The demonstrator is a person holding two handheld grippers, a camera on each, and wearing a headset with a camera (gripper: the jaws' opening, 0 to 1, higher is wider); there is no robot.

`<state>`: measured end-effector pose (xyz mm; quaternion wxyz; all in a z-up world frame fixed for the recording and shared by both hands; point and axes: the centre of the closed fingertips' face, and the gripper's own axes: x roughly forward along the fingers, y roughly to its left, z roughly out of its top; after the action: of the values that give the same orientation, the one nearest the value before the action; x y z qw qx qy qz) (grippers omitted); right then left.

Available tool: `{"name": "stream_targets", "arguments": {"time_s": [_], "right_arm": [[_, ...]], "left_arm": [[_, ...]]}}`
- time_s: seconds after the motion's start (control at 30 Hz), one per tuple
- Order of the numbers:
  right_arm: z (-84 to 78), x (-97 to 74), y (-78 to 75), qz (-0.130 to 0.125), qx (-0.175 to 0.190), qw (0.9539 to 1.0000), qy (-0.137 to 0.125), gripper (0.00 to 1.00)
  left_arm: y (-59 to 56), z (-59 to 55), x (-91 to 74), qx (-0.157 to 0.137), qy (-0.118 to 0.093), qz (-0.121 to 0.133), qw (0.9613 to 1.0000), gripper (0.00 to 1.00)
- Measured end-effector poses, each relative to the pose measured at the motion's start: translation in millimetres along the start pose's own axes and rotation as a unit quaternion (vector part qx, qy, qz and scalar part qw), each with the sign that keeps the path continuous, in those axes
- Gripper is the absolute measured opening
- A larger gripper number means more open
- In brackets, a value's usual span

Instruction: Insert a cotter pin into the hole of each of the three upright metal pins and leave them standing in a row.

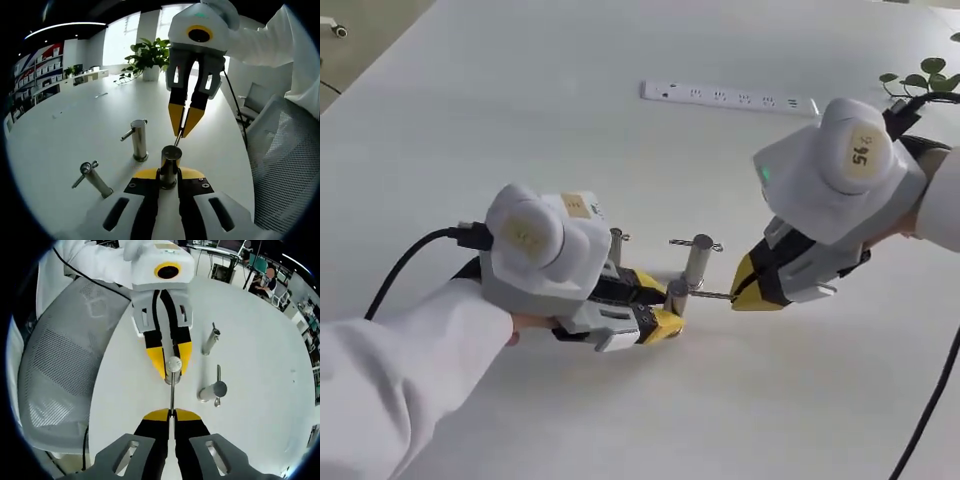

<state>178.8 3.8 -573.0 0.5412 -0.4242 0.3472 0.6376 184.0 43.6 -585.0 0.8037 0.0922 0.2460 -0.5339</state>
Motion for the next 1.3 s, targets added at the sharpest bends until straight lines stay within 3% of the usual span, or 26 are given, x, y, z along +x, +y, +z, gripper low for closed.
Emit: {"name": "stream_targets", "arguments": {"time_s": [0.17, 0.63, 0.83, 1.03, 1.07, 1.2, 1.3], "right_arm": [[5.1, -1.8, -2.2, 0.002, -0.003, 1.0, -0.006, 0.0], [30.3, 5.7, -4.0, -0.002, 0.01, 0.9983, -0.057, 0.0], [36.2, 8.7, -2.4, -0.002, 0.012, 0.9979, -0.063, 0.0], [34.9, 9.4, -0.9, 0.0, -0.009, 0.9982, -0.059, 0.0], [35.7, 9.1, -2.3, -0.005, -0.016, 0.9979, -0.063, 0.0], [35.3, 6.3, -5.2, -0.02, 0.015, 0.9961, -0.084, 0.32], [39.7, 5.3, 0.3, -0.005, 0.07, 0.988, -0.138, 0.27]], "left_arm": [[0.7, -0.6, 0.6, 0.001, -0.001, -0.002, 1.0, 0.12], [0.0, -0.7, 2.2, -0.004, -0.003, -0.006, 1.0, 0.12], [-0.8, -0.8, 3.9, -0.002, -0.003, -0.007, 1.0, 0.12], [-0.9, -0.9, 3.9, -0.004, -0.003, -0.006, 1.0, 0.13], [-0.5, -1.0, 3.6, -0.006, -0.003, -0.004, 1.0, 0.17], [-1.2, -1.6, -4.3, -0.013, -0.005, -0.007, 0.9999, 0.43], [-2.2, -3.7, -18.7, -0.017, -0.002, -0.007, 0.9998, 0.59]]}}
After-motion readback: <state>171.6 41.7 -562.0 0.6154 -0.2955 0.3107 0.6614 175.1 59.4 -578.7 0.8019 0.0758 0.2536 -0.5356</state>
